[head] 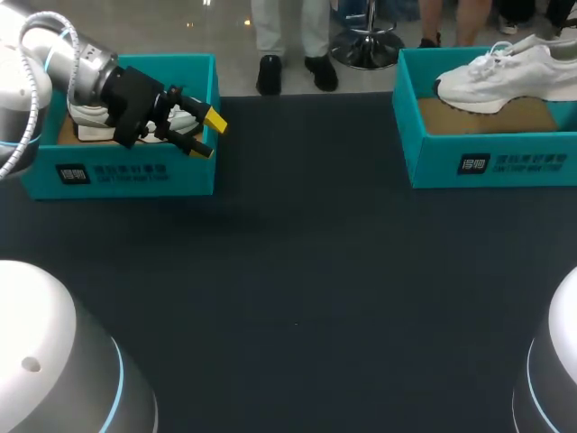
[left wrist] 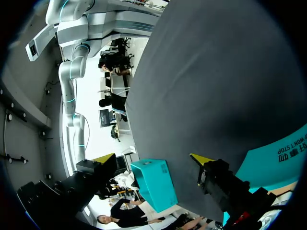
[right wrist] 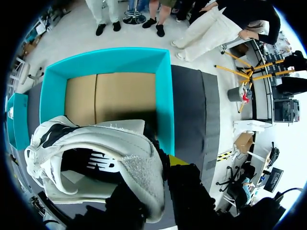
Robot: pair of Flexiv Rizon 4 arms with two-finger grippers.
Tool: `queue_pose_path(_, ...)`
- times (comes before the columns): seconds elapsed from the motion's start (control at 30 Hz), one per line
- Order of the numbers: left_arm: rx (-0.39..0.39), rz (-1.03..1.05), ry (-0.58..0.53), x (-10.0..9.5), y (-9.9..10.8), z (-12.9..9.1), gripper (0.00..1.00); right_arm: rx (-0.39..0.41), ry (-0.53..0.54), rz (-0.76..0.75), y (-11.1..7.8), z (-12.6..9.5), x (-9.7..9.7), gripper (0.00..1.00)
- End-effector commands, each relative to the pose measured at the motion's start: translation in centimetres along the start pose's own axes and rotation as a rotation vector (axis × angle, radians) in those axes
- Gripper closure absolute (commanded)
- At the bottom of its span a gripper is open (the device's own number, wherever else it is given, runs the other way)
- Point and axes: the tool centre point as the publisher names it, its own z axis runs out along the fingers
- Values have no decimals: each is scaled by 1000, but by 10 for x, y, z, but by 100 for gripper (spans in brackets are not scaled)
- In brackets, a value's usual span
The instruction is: Take the shoe out of the shoebox, open the shoe tongue, remove and reinsert the insole, then place the shoe into the shoebox
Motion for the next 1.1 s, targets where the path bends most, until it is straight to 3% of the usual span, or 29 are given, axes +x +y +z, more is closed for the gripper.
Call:
queue_pose_path(0.03,1,1,2,0,0,0,0,6,10,24,-5,8,2,100)
queue_pose_path(0.37,1,1,2,0,0,0,0,7,23,101,-7,30,0,100)
queue_pose_path(0.63,1,1,2,0,0,0,0,-1,-14,77,-2,44,2,100)
queue_pose_path(1.1,1,1,2,0,0,0,0,15,-33,98,-9,81,4,100)
